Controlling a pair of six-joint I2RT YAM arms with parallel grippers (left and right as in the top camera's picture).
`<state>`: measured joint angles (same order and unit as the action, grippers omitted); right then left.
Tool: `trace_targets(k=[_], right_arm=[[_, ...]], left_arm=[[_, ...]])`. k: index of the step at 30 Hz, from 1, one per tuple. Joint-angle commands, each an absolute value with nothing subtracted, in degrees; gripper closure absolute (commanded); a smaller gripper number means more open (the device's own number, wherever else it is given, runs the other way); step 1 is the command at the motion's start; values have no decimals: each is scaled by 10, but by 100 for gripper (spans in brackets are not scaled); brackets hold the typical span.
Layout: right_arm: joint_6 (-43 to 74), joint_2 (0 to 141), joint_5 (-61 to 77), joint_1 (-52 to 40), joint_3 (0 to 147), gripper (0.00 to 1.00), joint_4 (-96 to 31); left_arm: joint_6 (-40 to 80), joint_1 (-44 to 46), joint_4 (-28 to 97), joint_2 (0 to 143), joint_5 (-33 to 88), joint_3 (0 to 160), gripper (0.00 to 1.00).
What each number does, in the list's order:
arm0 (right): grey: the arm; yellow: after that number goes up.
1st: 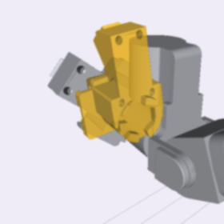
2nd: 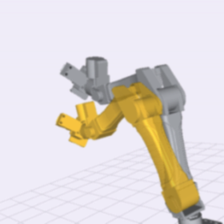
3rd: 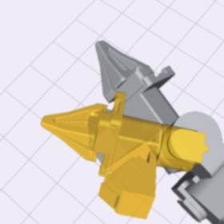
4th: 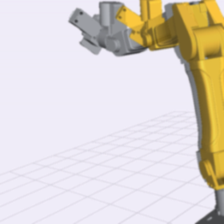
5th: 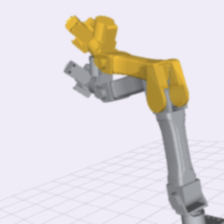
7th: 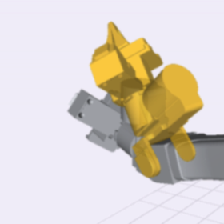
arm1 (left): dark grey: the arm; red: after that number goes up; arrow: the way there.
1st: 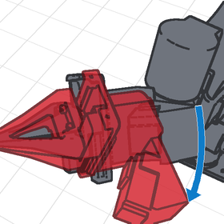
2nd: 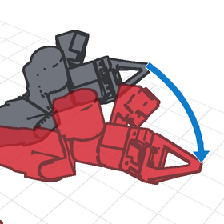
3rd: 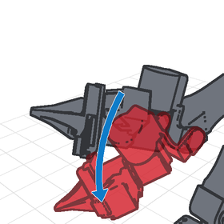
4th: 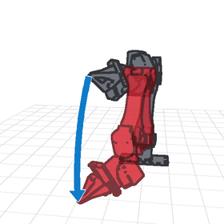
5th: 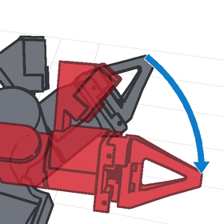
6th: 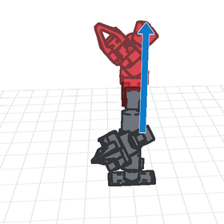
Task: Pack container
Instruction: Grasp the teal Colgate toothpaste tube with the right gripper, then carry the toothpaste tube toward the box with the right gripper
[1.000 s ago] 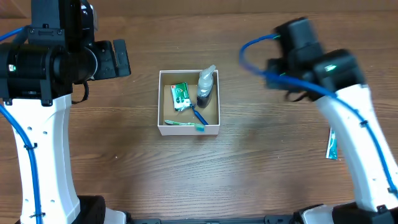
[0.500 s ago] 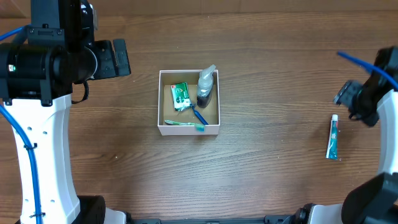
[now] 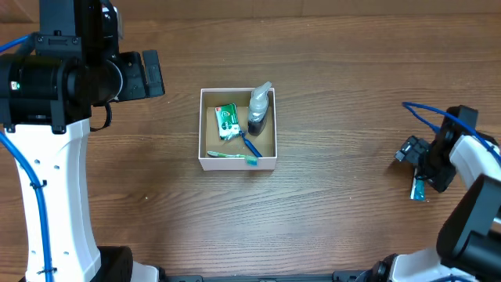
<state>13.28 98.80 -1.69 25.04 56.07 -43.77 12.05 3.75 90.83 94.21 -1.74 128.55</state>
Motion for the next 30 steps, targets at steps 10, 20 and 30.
trace_targets(k=[10, 20, 30], right_arm=[[119, 1039, 13, 252, 557, 63, -428], [120, 1034, 29, 251, 611, 96, -494], [42, 908, 128, 170, 775, 96, -608]], left_arm=[[118, 38, 917, 944, -15, 1284, 0], [118, 38, 916, 944, -15, 1284, 0], [118, 37, 912, 944, -15, 1284, 0]])
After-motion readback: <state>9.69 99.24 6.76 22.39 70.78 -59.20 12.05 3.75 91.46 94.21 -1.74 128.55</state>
